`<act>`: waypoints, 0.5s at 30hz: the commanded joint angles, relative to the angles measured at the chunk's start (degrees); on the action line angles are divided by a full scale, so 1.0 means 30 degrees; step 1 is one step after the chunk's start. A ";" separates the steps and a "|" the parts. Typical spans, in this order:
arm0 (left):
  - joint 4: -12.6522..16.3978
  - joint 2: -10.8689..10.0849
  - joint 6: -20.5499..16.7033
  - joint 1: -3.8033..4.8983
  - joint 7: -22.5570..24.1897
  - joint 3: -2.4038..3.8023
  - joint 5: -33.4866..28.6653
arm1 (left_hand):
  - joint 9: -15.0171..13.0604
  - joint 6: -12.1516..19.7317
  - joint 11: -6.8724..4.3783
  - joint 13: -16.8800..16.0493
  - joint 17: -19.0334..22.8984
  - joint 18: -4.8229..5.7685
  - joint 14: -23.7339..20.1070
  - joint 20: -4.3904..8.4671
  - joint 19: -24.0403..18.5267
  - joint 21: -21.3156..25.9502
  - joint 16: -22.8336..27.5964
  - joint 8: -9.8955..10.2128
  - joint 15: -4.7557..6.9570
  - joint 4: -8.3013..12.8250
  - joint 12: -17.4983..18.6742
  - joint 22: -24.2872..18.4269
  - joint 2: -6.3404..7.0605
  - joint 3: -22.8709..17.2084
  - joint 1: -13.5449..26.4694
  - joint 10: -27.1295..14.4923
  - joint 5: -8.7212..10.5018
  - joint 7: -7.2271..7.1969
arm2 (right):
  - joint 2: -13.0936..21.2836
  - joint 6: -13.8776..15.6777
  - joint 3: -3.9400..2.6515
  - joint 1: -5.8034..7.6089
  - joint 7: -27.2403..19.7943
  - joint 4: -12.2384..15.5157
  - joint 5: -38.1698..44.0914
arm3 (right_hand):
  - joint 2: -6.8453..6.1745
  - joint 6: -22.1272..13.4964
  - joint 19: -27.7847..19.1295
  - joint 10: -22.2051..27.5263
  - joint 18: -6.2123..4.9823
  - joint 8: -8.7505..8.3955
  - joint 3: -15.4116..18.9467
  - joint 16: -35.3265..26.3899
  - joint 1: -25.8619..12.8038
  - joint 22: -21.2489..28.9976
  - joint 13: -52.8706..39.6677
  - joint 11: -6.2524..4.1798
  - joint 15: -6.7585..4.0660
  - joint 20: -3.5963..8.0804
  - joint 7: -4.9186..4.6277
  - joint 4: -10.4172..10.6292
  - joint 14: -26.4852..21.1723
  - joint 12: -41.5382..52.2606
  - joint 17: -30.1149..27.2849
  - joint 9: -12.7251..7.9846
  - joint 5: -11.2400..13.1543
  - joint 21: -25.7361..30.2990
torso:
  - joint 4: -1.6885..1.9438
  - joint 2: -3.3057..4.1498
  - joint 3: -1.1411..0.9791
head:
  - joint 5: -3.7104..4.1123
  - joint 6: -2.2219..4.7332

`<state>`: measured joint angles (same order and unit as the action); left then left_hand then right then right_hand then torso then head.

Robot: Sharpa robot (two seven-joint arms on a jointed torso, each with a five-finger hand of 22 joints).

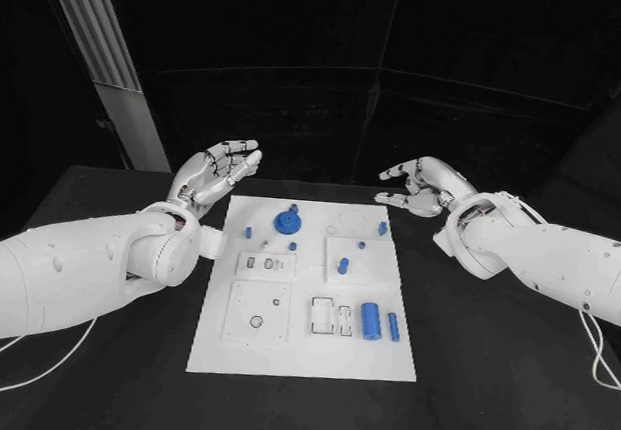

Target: Assemble the parts on the task board

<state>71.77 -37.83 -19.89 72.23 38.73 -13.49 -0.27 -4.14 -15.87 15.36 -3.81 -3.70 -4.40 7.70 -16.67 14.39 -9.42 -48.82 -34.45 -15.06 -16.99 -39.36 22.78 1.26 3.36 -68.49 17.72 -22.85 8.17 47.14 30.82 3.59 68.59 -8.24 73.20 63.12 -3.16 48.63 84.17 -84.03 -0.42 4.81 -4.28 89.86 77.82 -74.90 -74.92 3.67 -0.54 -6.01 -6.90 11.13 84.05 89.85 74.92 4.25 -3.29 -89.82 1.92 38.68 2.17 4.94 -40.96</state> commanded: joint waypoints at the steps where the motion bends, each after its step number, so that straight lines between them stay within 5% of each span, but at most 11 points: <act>1: 0.0001 -0.0058 0.0247 0.0013 0.5403 0.0010 0.0115 | 0.0019 0.0175 -0.0008 0.0015 -0.0002 -0.0295 -0.0071 0.0046 -0.0169 0.0107 -0.0130 -0.0133 -0.0035 0.0045 -0.0078 -0.0034 -0.0147 -0.0064 0.0019 -0.0120 -0.0011 0.2972 | 0.0003 -0.0861 -0.0005 -0.0181 0.0276 -0.0213 -0.0296 | -0.0027 -0.0112 0.1945 -0.1990 0.0141 -0.0065 0.0145 0.0046 0.0214 -0.5032 -0.5027 -0.0116 -0.0102 0.0129 -0.0026 -0.0035 0.1985 0.0049 0.5026 0.0006 0.0091 -0.0061 | -0.0038 0.0009 0.0003 | 0.0031 0.0017; 15: -0.0026 -0.0132 0.0251 -0.0043 0.5385 0.0010 0.0115 | 0.0019 0.0175 -0.0008 0.0015 -0.0002 -0.0295 -0.0071 0.0046 -0.0169 0.0107 -0.0130 -0.0133 -0.0035 0.0045 -0.0078 -0.0034 -0.0147 -0.0064 0.0019 -0.0120 -0.0011 0.2972 | -0.0119 -0.2287 -0.0004 -0.0940 0.2042 -0.0618 0.1902 | -0.0241 -0.0178 0.1945 -0.1990 0.0141 -0.0077 0.0254 0.0046 0.0555 -0.5032 -0.5027 -0.0082 -0.0094 0.0143 -0.0065 -0.0097 0.1985 0.0049 0.5026 0.0013 0.0110 -0.0061 | 0.0008 -0.0002 0.0046 | 0.0137 -0.0099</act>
<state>71.68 -38.16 -19.81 72.02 38.73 -13.49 -0.26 -4.15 -15.87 15.36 -3.81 -3.70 -4.40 7.70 -16.47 14.19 -9.42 -48.82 -34.65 -15.05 -16.99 -39.36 22.74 1.26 3.36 -68.50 17.72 -22.85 8.17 46.86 26.60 3.61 65.84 -4.71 71.43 64.95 -3.82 48.39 84.16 -84.03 -0.43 4.81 -3.82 89.86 78.95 -74.91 -74.92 3.68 -0.53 -6.01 -7.08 10.96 84.05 89.85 74.92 4.25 -3.30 -89.82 1.91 38.68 2.27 5.38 -41.19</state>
